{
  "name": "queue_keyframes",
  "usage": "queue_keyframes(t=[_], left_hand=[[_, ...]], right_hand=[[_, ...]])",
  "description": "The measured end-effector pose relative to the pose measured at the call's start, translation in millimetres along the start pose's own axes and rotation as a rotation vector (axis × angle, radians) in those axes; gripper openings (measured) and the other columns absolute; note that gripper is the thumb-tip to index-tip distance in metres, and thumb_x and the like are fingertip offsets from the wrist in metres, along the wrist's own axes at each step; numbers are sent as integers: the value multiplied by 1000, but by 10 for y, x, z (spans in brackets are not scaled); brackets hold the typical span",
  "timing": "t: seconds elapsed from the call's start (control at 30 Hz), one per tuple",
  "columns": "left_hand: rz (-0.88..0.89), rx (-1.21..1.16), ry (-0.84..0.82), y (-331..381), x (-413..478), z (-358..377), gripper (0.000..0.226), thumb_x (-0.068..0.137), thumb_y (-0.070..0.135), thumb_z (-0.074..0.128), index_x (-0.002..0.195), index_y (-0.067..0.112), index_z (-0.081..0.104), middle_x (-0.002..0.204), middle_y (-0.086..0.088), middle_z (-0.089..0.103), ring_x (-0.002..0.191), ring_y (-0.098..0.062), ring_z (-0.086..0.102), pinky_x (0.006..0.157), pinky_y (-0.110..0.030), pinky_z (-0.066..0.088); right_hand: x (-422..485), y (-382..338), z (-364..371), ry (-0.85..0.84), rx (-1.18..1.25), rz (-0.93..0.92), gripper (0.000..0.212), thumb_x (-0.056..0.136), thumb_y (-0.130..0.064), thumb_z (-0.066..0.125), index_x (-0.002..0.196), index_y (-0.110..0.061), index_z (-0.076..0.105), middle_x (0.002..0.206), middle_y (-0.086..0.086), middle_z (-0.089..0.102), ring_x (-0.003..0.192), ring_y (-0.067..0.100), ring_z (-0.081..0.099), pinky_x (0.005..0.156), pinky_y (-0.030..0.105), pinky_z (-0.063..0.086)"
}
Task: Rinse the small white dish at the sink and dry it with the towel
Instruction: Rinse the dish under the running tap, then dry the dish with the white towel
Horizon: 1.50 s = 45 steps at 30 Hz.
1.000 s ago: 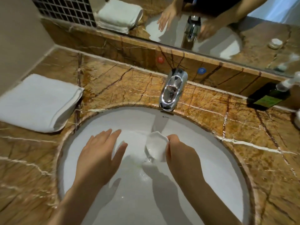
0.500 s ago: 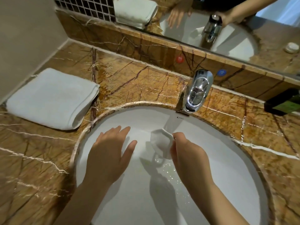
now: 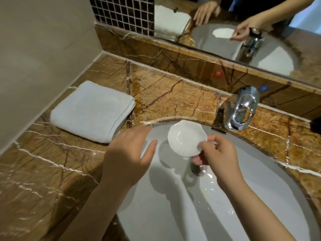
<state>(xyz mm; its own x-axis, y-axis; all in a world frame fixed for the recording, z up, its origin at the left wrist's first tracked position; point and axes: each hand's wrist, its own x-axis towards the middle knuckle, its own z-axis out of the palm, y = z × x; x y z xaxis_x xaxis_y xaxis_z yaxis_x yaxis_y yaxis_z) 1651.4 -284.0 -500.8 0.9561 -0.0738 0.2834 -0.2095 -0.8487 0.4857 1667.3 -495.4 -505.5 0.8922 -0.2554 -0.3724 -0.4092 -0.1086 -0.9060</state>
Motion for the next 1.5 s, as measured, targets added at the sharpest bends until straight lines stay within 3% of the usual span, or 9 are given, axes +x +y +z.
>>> queue_keyframes(t=[0.1,0.3,0.47,0.6,0.7,0.83,1.1,1.33,1.5], left_hand=[[22,67,49,-135,224,-174,34,89,29,54,119,13,61,114,-5,67,104,-22,59,88,-28,44],[-151,343,-51,-443,785,-208,44,84,35,60,124,20,51,119,-6,61,106,-30,54,74,-39,47],[-174,455,-123,-617,887,-81,21,84,24,61,100,10,58,94,-12,59,89,-32,53,57,-34,31],[-220,280,-20,-737,903,-92,16,81,4,49,80,6,65,79,-12,58,75,-30,53,54,-32,29],[-269,72,106,-792,860,-182,25,82,6,49,91,13,71,86,-9,64,74,-21,52,59,-28,32],[-61,-82,192,-727,783,-340,28,81,4,53,103,10,70,85,-12,61,79,-26,52,64,-31,37],[296,51,-196,-548,802,-217,32,73,-7,60,104,-5,67,106,-22,67,98,-38,60,79,-46,52],[362,78,-242,-698,729,-224,27,78,-3,63,104,-2,67,100,-18,71,90,-36,65,82,-40,51],[326,70,-249,-706,696,-261,23,83,5,59,104,3,68,98,-14,72,88,-32,64,81,-39,52]], right_hand=[[34,-157,200,-51,109,8,12,84,5,48,84,-6,55,47,10,65,44,24,66,42,23,51],[92,-274,630,-108,154,20,9,84,2,47,89,-4,51,48,10,67,47,23,67,47,26,55],[126,-249,872,-119,151,29,9,83,3,47,86,-5,49,51,14,66,44,22,65,44,26,53],[161,-245,992,-113,138,28,9,83,4,47,88,-4,47,59,19,64,43,21,64,43,25,53],[190,-251,1049,-100,126,9,12,83,4,47,83,-9,46,59,19,63,42,21,63,43,26,53],[223,-248,1130,-102,85,-17,14,82,3,47,82,-12,45,58,17,63,41,21,62,44,28,54],[228,-304,1290,-131,-26,-171,16,81,-2,48,77,-17,44,45,-3,62,45,21,66,61,49,59],[220,-203,1337,-42,12,-170,24,82,-2,49,76,-24,45,45,-8,60,43,16,64,69,63,53],[242,-218,1338,-2,22,-196,16,82,-4,49,78,-19,47,46,-2,55,45,18,66,71,63,53]])
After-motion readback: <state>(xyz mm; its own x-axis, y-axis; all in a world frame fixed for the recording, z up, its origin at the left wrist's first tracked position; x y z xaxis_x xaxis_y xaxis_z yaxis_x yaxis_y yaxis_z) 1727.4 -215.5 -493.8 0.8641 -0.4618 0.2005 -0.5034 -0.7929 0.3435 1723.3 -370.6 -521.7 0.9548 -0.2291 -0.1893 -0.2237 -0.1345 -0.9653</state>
